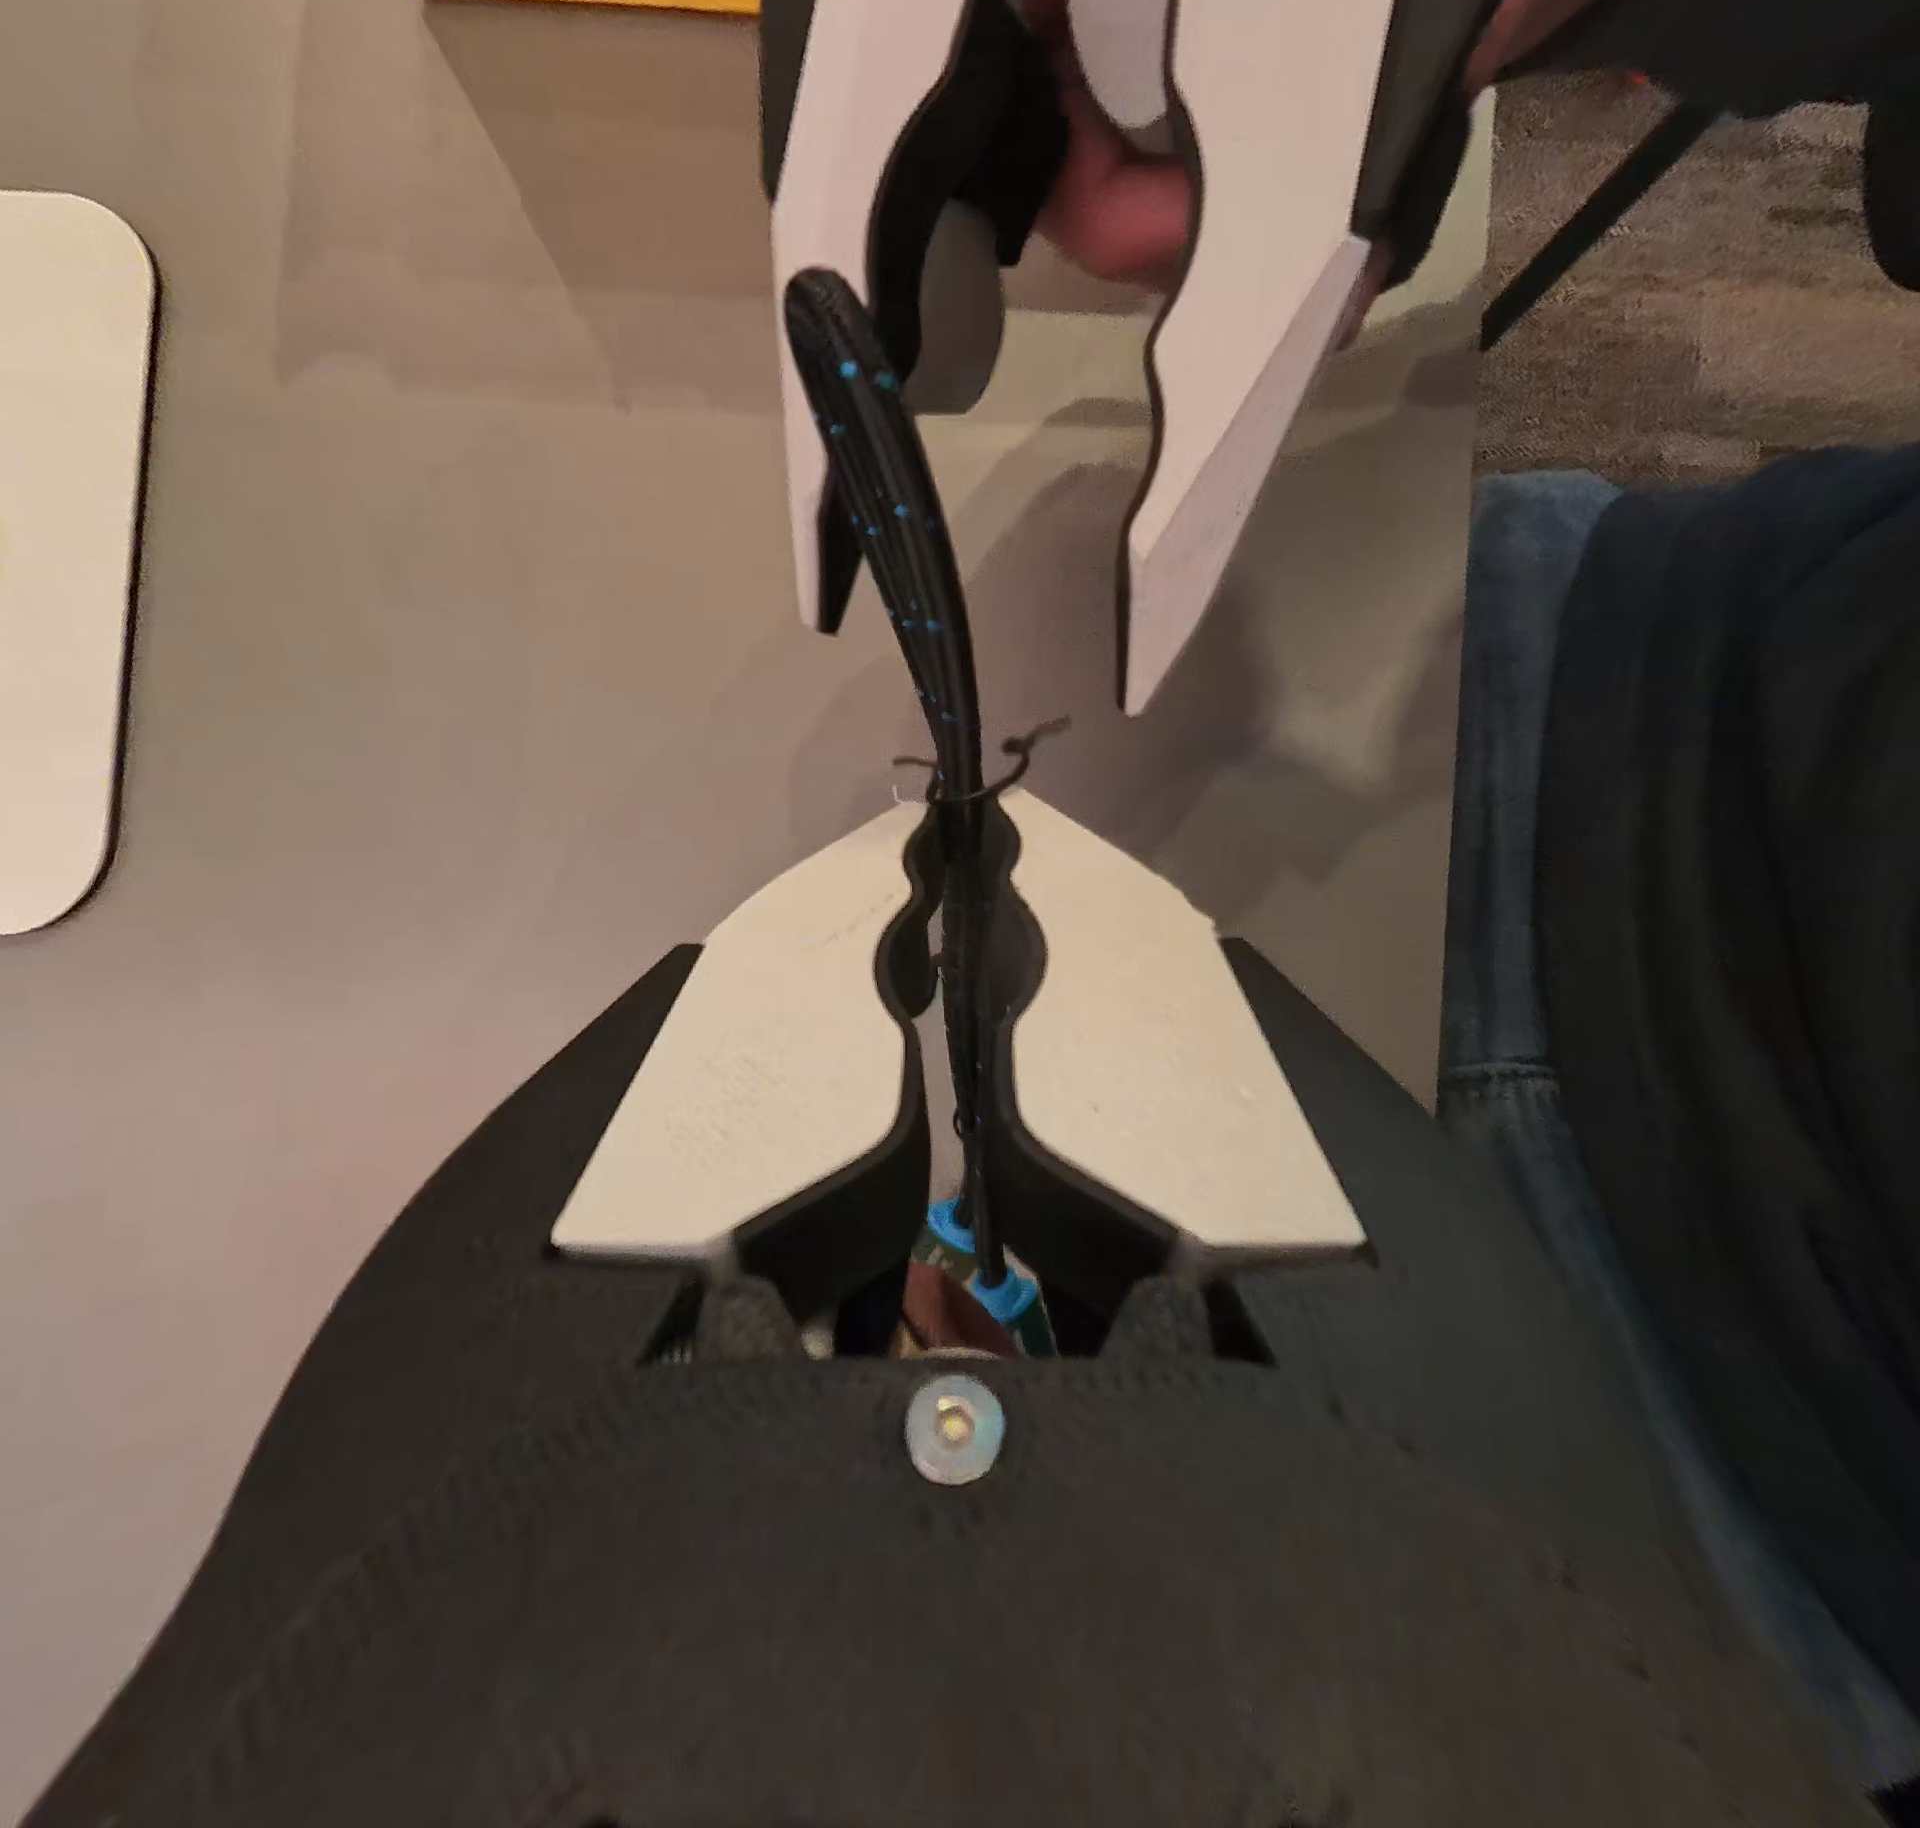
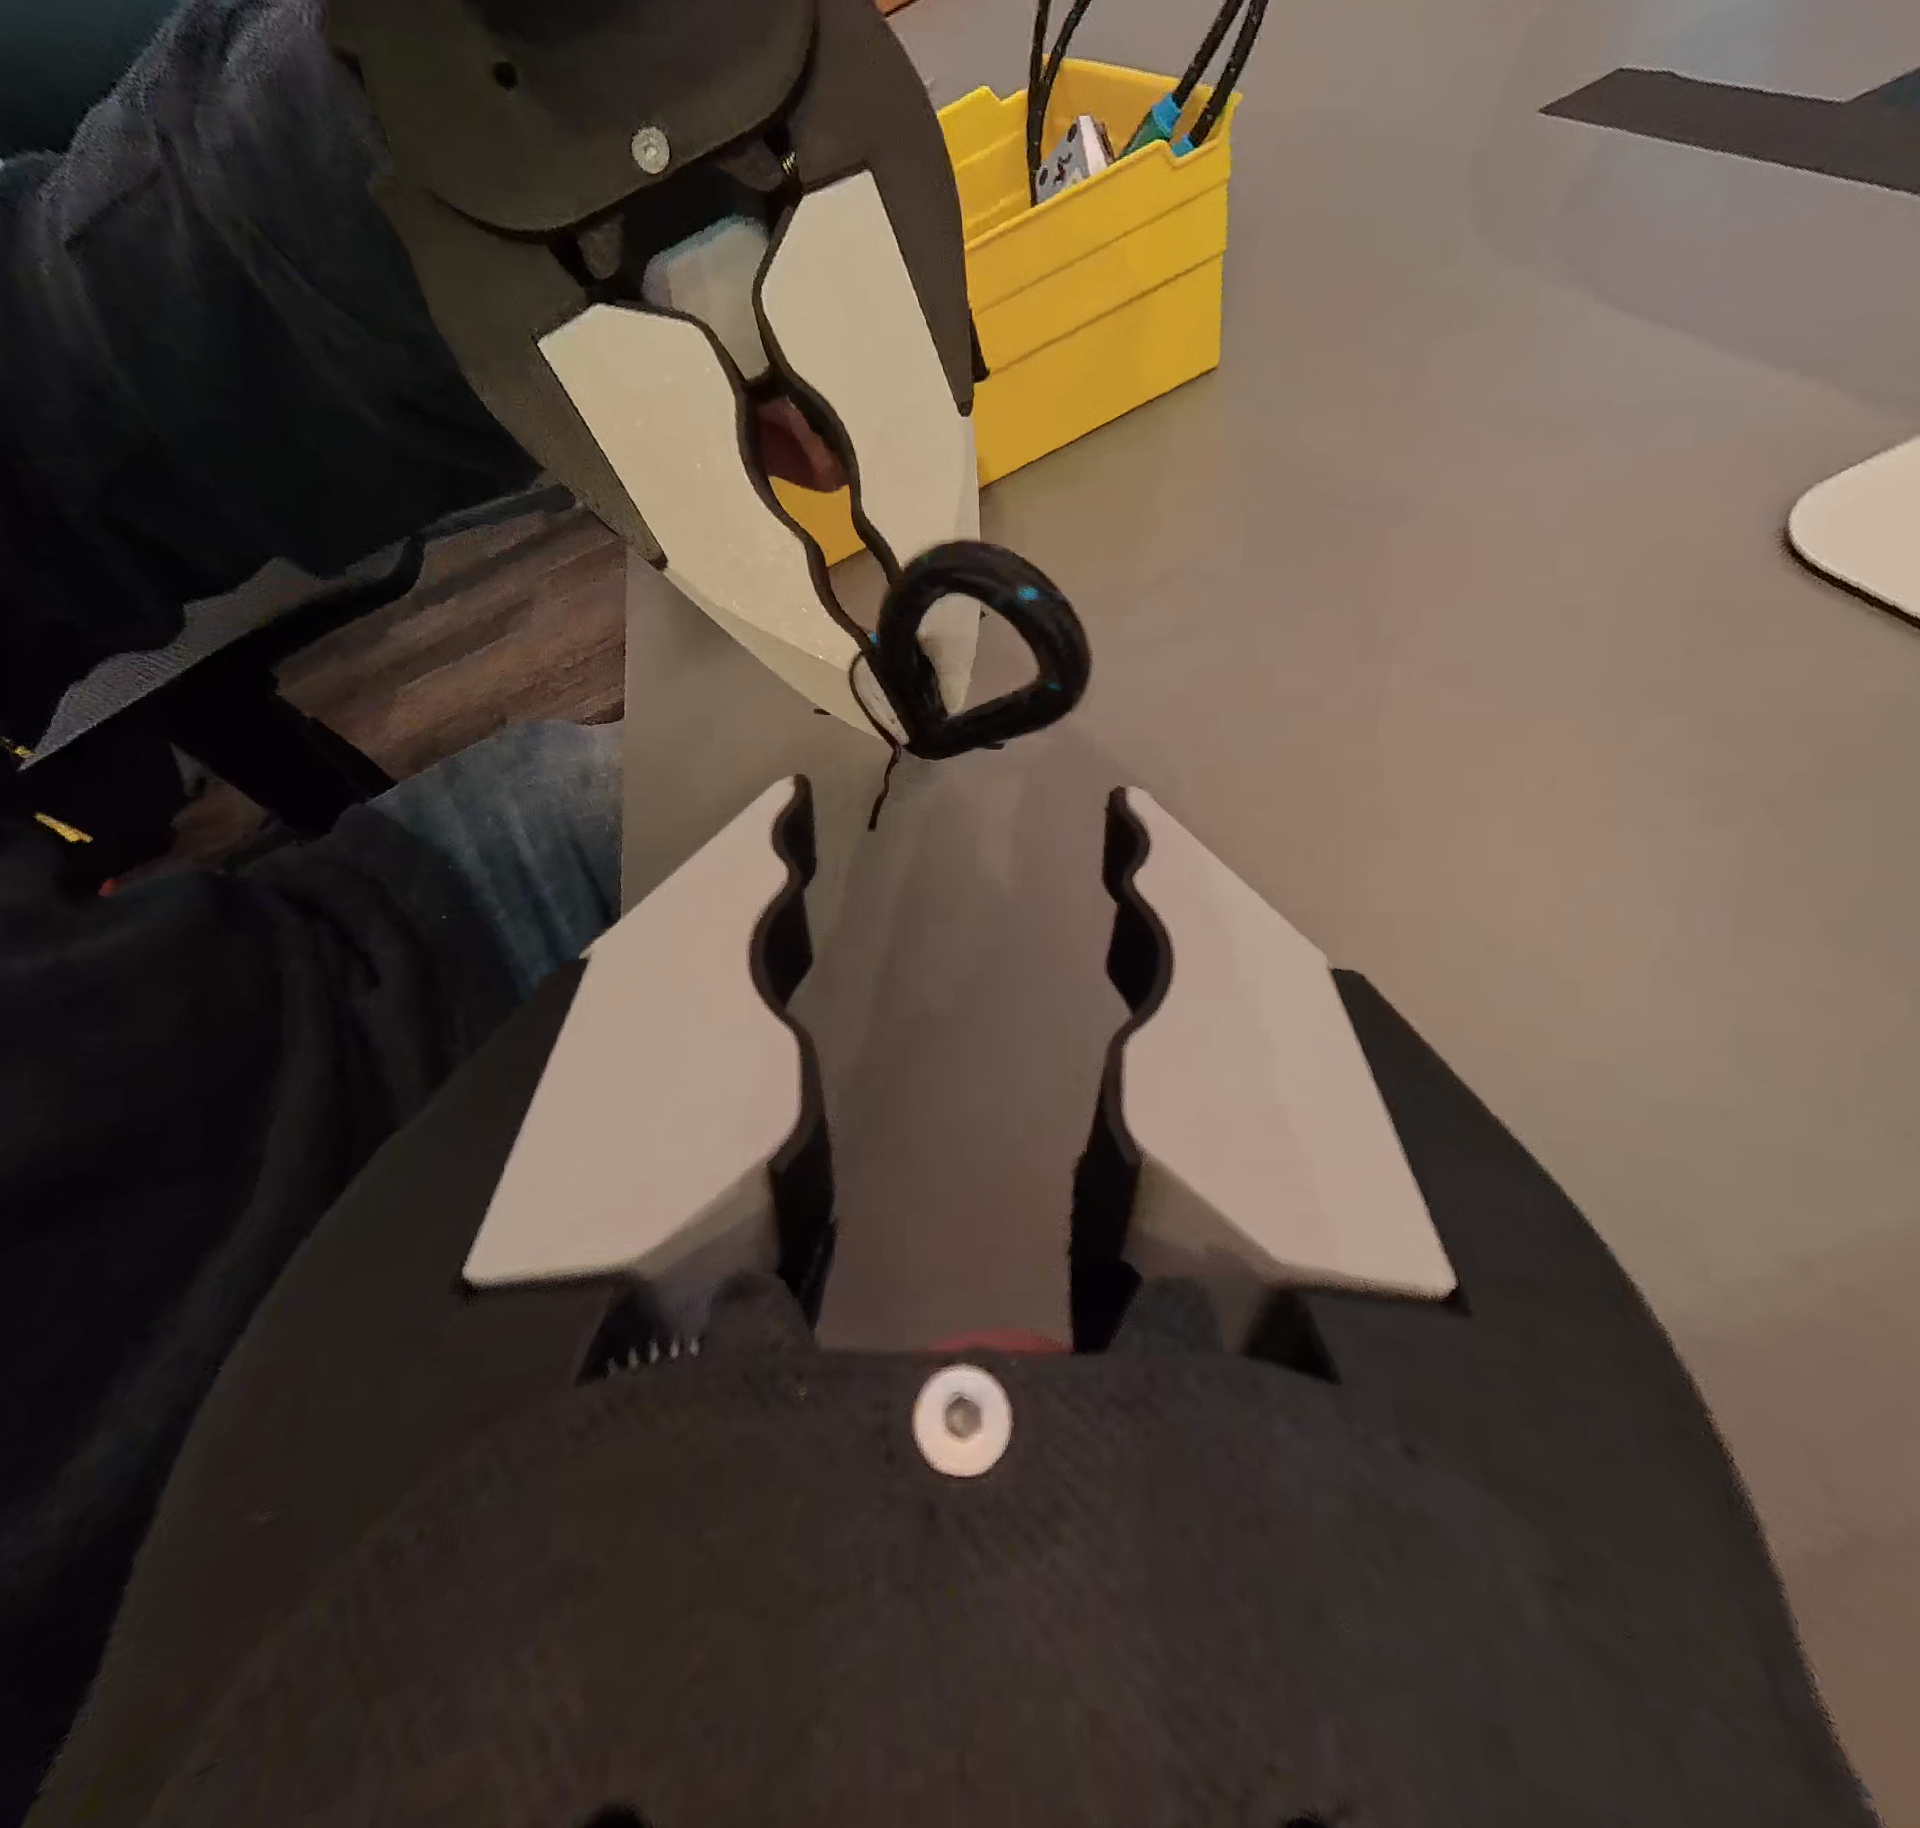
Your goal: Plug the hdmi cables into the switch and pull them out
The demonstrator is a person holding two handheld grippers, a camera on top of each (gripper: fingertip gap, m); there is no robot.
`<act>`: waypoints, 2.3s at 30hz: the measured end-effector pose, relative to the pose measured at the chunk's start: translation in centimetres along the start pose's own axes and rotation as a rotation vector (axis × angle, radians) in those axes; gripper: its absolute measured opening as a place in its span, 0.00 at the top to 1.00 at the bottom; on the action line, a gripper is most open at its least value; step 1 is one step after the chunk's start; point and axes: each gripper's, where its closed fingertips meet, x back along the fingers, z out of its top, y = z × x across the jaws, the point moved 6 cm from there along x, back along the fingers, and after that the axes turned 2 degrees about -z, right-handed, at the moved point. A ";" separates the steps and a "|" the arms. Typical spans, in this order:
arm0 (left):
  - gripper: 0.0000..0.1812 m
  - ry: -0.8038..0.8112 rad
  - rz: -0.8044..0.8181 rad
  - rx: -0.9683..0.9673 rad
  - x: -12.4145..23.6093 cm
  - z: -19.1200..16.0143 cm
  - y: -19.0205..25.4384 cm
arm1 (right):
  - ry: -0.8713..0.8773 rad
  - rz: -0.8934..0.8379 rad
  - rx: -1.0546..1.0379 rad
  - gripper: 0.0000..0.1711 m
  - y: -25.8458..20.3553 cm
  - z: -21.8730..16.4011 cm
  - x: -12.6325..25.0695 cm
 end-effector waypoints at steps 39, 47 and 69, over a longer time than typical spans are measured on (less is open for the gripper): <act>0.97 0.082 0.013 -0.170 3.9 2.3 1.9 | 0.028 -0.002 0.439 1.00 -3.4 3.2 0.1; 0.91 0.141 0.069 -0.146 3.4 2.1 1.8 | 0.050 -0.017 0.347 1.00 -2.9 2.9 0.2; 0.91 0.064 0.600 -0.312 1.0 2.7 1.1 | 0.129 -0.099 0.240 1.00 -2.3 3.8 1.2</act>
